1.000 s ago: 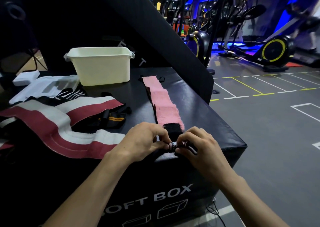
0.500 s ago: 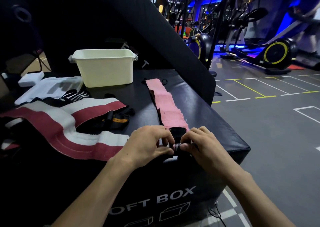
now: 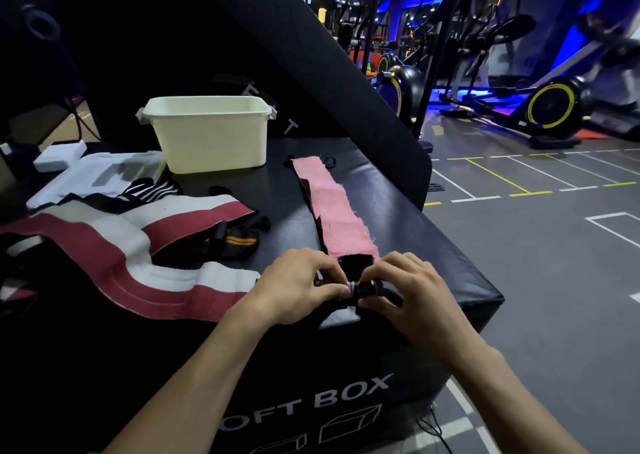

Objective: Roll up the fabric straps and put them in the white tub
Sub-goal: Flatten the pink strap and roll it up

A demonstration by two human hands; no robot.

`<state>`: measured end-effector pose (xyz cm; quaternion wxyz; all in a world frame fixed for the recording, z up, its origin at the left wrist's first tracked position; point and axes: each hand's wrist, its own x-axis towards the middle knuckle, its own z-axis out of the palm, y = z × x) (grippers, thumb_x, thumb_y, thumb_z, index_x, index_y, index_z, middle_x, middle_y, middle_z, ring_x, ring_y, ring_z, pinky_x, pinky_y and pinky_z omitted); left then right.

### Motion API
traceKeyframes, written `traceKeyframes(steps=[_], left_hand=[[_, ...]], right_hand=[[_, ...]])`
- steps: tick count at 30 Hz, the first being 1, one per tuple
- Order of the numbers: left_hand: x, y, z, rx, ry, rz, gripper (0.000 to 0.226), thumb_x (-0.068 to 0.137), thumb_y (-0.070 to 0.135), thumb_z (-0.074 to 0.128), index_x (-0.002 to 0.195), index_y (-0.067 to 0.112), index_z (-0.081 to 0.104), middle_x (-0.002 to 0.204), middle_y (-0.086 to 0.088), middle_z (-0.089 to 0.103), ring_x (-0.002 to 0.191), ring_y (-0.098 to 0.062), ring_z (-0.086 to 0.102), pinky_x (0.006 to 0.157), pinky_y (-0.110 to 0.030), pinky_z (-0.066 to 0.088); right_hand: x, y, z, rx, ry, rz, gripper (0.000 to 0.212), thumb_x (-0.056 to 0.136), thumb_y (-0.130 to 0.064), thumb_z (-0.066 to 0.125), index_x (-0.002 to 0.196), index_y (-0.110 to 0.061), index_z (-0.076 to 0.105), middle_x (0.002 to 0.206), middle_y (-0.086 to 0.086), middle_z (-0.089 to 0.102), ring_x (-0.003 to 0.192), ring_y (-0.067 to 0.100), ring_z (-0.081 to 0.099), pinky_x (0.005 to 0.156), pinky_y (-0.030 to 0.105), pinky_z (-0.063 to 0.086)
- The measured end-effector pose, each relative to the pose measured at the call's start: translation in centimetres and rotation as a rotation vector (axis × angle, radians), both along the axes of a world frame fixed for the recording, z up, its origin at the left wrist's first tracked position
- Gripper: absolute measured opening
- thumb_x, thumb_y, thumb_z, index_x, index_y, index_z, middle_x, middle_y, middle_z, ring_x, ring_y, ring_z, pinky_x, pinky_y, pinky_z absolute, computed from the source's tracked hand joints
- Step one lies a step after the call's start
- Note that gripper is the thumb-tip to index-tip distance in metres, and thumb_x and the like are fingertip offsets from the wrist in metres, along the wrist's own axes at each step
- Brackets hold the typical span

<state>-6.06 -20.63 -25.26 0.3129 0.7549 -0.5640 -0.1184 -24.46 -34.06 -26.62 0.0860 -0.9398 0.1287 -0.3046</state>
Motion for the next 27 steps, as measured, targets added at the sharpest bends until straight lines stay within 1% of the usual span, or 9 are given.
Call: traceKeyframes(steps=[2, 6, 9, 11, 13, 16, 20, 24, 27], left_hand=[[0.0, -0.2, -0.1, 0.011, 0.034, 0.012, 0.01, 0.082, 0.05, 0.079, 0.088, 0.044, 0.075, 0.081, 0.028, 0.07, 0.082, -0.001, 0.067, 0.081, -0.039, 0.057], [-0.3, 0.0, 0.0, -0.052, 0.039, 0.037, 0.019, 0.078, 0.048, 0.084, 0.091, 0.041, 0.072, 0.081, 0.023, 0.07, 0.074, 0.0, 0.065, 0.077, -0.035, 0.057], [-1.0, 0.3, 0.4, -0.079, -0.122, 0.063, 0.032, 0.073, 0.053, 0.083, 0.099, 0.042, 0.068, 0.091, 0.023, 0.068, 0.08, 0.0, 0.061, 0.074, -0.029, 0.052], [-1.4, 0.2, 0.6, -0.088, -0.248, 0.101, 0.031, 0.077, 0.057, 0.079, 0.101, 0.041, 0.067, 0.096, 0.021, 0.068, 0.089, 0.0, 0.059, 0.075, -0.029, 0.049], [-1.3, 0.0, 0.8, -0.09, -0.276, 0.12, 0.028, 0.081, 0.058, 0.075, 0.101, 0.04, 0.067, 0.097, 0.02, 0.069, 0.092, -0.001, 0.059, 0.075, -0.029, 0.048], [-1.0, -0.2, 0.7, -0.063, -0.262, 0.142, 0.027, 0.084, 0.06, 0.071, 0.103, 0.042, 0.067, 0.097, 0.021, 0.068, 0.091, -0.003, 0.059, 0.075, -0.03, 0.046], [-0.8, -0.5, 0.6, -0.054, -0.207, 0.154, 0.023, 0.085, 0.06, 0.07, 0.101, 0.043, 0.069, 0.094, 0.024, 0.069, 0.082, -0.002, 0.057, 0.077, -0.033, 0.05], [-0.4, -0.5, 0.7, -0.039, -0.106, 0.123, 0.02, 0.085, 0.062, 0.069, 0.094, 0.044, 0.072, 0.075, 0.032, 0.064, 0.071, 0.004, 0.058, 0.075, -0.032, 0.052], [-0.5, -0.4, 0.6, -0.017, -0.027, 0.064, 0.026, 0.083, 0.068, 0.063, 0.092, 0.045, 0.073, 0.079, 0.03, 0.069, 0.073, 0.004, 0.064, 0.076, -0.038, 0.057]], right_hand=[[0.0, -0.3, 0.0, 0.04, 0.034, -0.016, 0.026, 0.077, -0.037, 0.083, 0.096, -0.036, 0.066, 0.095, -0.018, 0.061, 0.089, 0.014, 0.055, 0.075, 0.038, 0.045], [0.4, -0.5, 0.0, 0.052, 0.044, -0.022, 0.019, 0.083, -0.039, 0.078, 0.098, -0.037, 0.067, 0.096, -0.018, 0.059, 0.092, 0.013, 0.052, 0.075, 0.039, 0.045], [1.0, -0.7, 0.0, 0.033, 0.0, -0.046, 0.017, 0.086, -0.047, 0.067, 0.096, -0.034, 0.072, 0.098, -0.013, 0.058, 0.092, 0.018, 0.054, 0.073, 0.039, 0.045], [1.4, -0.7, 0.0, -0.015, -0.024, -0.052, 0.027, 0.086, -0.051, 0.059, 0.094, -0.03, 0.075, 0.095, -0.01, 0.06, 0.088, 0.021, 0.057, 0.069, 0.041, 0.048], [1.6, -0.9, -0.2, -0.043, -0.036, -0.028, 0.03, 0.085, -0.05, 0.06, 0.099, -0.029, 0.076, 0.094, -0.01, 0.062, 0.086, 0.021, 0.059, 0.067, 0.043, 0.049], [1.2, -1.4, -0.6, 0.042, -0.011, 0.011, 0.042, 0.079, -0.053, 0.068, 0.117, -0.035, 0.067, 0.104, -0.015, 0.061, 0.095, 0.015, 0.058, 0.076, 0.04, 0.048], [1.5, -1.4, -1.0, 0.148, -0.055, 0.011, 0.029, 0.079, -0.041, 0.077, 0.103, -0.037, 0.06, 0.098, -0.021, 0.057, 0.092, 0.012, 0.056, 0.079, 0.043, 0.048], [1.4, -1.7, -0.7, 0.098, -0.027, 0.016, 0.02, 0.085, -0.045, 0.066, 0.101, -0.035, 0.063, 0.095, -0.018, 0.06, 0.088, 0.009, 0.055, 0.076, 0.039, 0.046], [0.5, -2.1, -0.2, 0.121, 0.014, 0.048, 0.033, 0.09, -0.065, 0.052, 0.106, -0.037, 0.062, 0.096, -0.021, 0.061, 0.089, 0.006, 0.053, 0.076, 0.034, 0.045]])
